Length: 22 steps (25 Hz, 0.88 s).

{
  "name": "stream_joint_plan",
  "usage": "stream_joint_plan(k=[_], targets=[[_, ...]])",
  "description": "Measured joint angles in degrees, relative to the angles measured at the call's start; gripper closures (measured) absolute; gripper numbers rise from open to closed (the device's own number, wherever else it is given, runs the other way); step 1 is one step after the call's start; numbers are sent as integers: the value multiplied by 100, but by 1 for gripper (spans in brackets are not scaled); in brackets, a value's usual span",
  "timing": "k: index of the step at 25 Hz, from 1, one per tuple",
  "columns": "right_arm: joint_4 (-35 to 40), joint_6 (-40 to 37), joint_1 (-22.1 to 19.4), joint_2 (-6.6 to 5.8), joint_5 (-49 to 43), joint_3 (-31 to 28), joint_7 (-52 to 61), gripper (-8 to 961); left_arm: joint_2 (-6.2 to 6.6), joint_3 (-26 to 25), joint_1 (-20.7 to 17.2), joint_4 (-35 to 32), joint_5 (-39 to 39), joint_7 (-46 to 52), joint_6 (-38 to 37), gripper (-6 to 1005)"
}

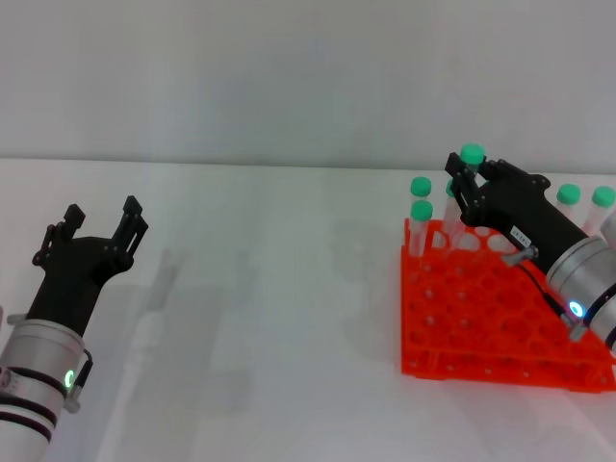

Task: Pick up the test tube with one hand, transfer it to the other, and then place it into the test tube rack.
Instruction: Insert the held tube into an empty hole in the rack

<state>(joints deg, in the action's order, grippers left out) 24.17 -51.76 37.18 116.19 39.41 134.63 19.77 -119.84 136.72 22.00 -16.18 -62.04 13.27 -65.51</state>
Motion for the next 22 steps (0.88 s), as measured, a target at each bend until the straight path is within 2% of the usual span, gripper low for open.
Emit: stream_joint_plan(k=[7,14,22], targets=[[89,291,129,0,94,216,-17,741,4,5,-15,2,3,0,50,195],[110,343,289,0,1117,794,-498,742,4,5,-24,9,15,0,73,194],[165,244,200,0,1270,799,-533,742,10,4,-22,22,27,0,100,195]])
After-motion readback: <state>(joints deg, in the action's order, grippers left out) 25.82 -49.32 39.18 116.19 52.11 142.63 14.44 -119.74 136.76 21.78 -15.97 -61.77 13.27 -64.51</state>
